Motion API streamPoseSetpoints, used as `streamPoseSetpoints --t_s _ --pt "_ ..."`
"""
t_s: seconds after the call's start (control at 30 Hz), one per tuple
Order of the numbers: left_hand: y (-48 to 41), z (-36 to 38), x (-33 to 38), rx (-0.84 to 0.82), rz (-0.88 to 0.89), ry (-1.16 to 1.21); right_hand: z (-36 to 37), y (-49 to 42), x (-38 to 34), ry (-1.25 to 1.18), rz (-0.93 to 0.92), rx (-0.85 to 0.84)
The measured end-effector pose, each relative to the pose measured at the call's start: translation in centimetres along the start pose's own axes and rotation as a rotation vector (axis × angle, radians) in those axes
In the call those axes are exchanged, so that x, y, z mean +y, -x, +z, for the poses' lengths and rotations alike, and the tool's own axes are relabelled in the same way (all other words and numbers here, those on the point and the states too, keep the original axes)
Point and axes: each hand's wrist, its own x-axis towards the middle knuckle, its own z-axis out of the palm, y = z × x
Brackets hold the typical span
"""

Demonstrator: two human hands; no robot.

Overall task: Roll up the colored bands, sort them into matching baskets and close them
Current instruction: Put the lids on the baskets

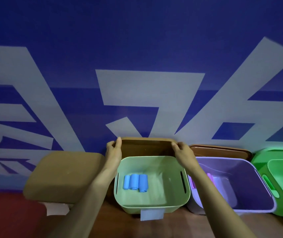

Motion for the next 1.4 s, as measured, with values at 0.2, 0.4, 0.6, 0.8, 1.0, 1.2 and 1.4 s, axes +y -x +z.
streamPoseSetpoints --t_s 0.2,0.4,0.6,0.8,1.0,1.2,1.4 --pt "4.1 -1.1 0.5 0.022 0.105 0.182 -2.1 2.9 0.3 -0.422 0.042 0.08" --pt "8.3 -2.4 -1.5 -0.005 0.164 0.24 -2.6 7.5 1.6 -0.625 0.031 0.227" --pt "9.7 -2.9 -5.8 -0.079 0.16 0.155 -1.2 10.9 3.8 -0.711 0.144 0.171" --pt "10.8 -2.8 -8.4 -0.096 0.204 -0.011 0.5 12.7 5.0 -0.62 0.168 0.145" --pt "10.0 -3.0 -9.7 -0.088 0.204 -0.02 1.8 13.3 5.3 -0.495 0.116 0.207" --pt "9.0 -3.1 -9.8 -0.027 0.254 -0.051 2.8 13.3 5.5 -0.567 0.116 0.23" --pt "9.0 -3.0 -10.8 -0.013 0.305 -0.06 3.5 13.1 6.6 -0.576 0.08 0.288"
